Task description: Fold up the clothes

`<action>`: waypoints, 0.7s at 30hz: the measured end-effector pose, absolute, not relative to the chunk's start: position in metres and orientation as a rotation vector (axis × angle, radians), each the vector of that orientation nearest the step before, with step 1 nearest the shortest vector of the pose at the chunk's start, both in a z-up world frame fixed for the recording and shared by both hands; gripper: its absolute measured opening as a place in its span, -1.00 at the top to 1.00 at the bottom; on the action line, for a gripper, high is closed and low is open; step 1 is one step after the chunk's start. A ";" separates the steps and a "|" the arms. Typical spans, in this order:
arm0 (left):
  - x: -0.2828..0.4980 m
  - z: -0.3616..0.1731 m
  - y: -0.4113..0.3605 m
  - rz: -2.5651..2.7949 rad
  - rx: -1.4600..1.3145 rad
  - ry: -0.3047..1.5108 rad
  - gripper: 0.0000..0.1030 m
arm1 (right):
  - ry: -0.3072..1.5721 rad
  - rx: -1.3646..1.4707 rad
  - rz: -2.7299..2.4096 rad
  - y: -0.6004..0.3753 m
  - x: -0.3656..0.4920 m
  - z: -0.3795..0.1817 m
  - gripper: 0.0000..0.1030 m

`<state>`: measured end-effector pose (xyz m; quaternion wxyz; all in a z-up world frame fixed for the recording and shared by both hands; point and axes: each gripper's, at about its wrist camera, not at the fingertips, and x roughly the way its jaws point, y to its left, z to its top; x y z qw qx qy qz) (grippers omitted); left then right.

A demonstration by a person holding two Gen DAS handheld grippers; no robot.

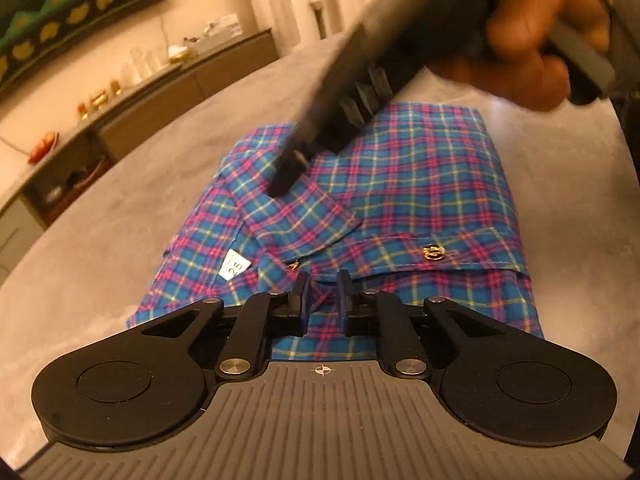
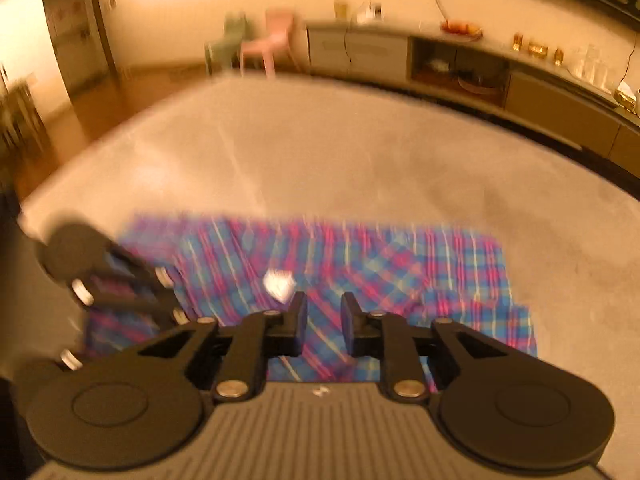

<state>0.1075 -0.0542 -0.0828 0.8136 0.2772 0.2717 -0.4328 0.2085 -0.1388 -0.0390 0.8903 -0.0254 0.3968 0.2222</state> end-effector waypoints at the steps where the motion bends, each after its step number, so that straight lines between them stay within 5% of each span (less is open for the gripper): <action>1: 0.107 -0.083 -0.054 -0.923 0.592 0.580 0.76 | 0.808 -0.031 0.491 -0.137 0.206 -0.036 0.62; 3: 0.105 -0.081 -0.051 -0.940 0.599 0.583 0.73 | 0.829 -0.064 0.526 -0.121 0.204 -0.045 0.65; 10: 0.119 -0.044 0.003 -0.860 0.535 0.551 0.19 | 0.950 -0.062 0.504 -0.117 0.209 -0.070 0.68; 18: 0.193 -0.079 0.000 -0.821 0.448 0.738 0.23 | 1.047 0.332 0.554 -0.136 0.226 -0.082 0.57; 20: 0.192 -0.085 -0.008 -0.821 0.484 0.738 0.23 | 1.061 0.382 0.545 -0.135 0.228 -0.086 0.70; 21: 0.191 -0.086 -0.011 -0.820 0.497 0.733 0.23 | 1.066 0.405 0.541 -0.134 0.229 -0.089 0.97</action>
